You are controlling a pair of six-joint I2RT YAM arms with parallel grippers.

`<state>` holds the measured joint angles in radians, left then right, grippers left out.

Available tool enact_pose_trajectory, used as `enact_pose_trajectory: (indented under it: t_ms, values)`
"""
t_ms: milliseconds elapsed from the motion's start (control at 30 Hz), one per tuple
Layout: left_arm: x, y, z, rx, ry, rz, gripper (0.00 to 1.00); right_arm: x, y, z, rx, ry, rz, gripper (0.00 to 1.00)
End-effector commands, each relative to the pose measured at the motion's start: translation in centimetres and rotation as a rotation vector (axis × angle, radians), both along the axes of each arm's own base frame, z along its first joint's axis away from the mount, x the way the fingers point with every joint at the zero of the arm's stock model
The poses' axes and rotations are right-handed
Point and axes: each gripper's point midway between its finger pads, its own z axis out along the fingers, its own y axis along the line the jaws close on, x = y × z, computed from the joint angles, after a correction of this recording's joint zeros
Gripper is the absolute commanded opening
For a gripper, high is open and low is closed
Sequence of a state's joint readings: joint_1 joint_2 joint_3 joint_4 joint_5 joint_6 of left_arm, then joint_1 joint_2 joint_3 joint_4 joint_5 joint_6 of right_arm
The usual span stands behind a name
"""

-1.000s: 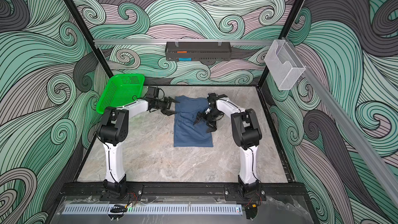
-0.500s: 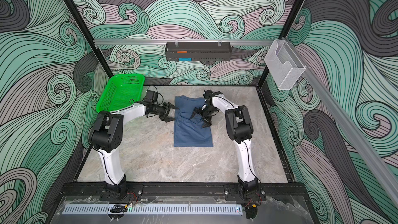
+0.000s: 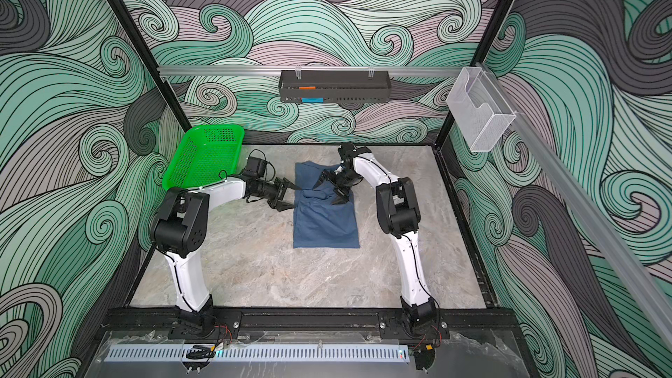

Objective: Fold and stack t-shirts
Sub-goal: Fold the T-shirt.

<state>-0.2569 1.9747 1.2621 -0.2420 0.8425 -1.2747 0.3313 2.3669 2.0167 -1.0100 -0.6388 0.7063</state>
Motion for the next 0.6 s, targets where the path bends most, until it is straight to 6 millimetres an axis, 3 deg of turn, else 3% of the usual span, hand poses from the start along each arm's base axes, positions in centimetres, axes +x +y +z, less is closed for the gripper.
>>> enact_pose_trajectory:
  t_ms: [0, 233, 433, 567]
  values:
    - [-0.4, -0.1, 0.3, -0.010, -0.012, -0.025, 0.71, 1.1, -0.3, -1.2, 0.003, 0.028, -0.032, 0.98]
    - [-1.1, 0.0, -0.1, -0.005, 0.003, -0.037, 0.71, 5.1, -1.0, -1.7, 0.012, -0.042, -0.062, 0.98]
    - [-2.2, 0.2, -0.2, 0.008, 0.010, -0.051, 0.71, 7.6, -0.1, 0.4, 0.075, -0.128, -0.059, 0.99]
    - [-2.7, 0.0, -0.4, 0.011, 0.011, -0.062, 0.71, 7.4, -0.1, 2.2, 0.092, -0.163, -0.045, 0.99]
